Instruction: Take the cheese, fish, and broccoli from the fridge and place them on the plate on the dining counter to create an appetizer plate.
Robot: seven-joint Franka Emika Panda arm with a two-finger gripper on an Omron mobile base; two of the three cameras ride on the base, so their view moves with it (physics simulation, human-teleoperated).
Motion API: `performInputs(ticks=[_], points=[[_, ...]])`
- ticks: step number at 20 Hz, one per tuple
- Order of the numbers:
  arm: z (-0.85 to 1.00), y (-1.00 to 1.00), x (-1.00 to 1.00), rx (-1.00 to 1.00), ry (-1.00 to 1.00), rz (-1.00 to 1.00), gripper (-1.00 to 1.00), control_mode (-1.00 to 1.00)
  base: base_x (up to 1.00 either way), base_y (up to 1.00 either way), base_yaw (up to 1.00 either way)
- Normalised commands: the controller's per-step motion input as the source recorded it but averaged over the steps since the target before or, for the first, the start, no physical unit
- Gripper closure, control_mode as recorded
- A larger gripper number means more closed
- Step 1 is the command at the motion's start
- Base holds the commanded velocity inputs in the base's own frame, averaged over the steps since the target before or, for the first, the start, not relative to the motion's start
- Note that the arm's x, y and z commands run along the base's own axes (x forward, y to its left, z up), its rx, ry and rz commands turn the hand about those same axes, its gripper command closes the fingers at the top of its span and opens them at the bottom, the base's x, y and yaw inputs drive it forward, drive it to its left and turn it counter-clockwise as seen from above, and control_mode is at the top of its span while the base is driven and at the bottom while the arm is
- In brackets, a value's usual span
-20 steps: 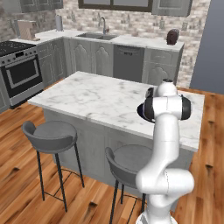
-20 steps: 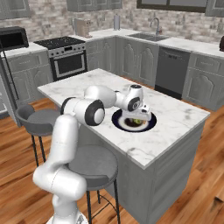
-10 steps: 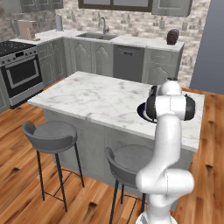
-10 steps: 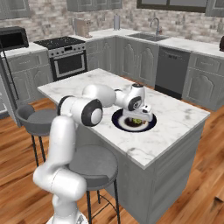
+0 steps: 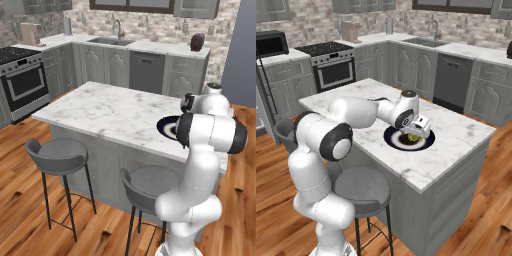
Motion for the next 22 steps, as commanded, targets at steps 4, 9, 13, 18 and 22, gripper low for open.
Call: performInputs(ticks=[4,9,13,18,22], points=[[0.6,0.58,-1.0,-0.09,-0.27,-0.16,-1.0,-1.0,0.0,0.0,0.0],[0.77,0.73,-1.0,-0.01,-0.06,-0.13,-1.0,-1.0,0.0,0.0,0.0],[0.92,0.6,-1.0,0.0,0.0,-0.06,-1.0,-1.0,0.0,0.0,0.0],[0.99,0.13,-1.0,0.0,0.04,0.0,-1.0,-1.0,0.0,0.0,0.0],[0.61,0.04,-1.0,0.0,0.05,0.0,-1.0,-1.0,0.0,0.0,0.0]])
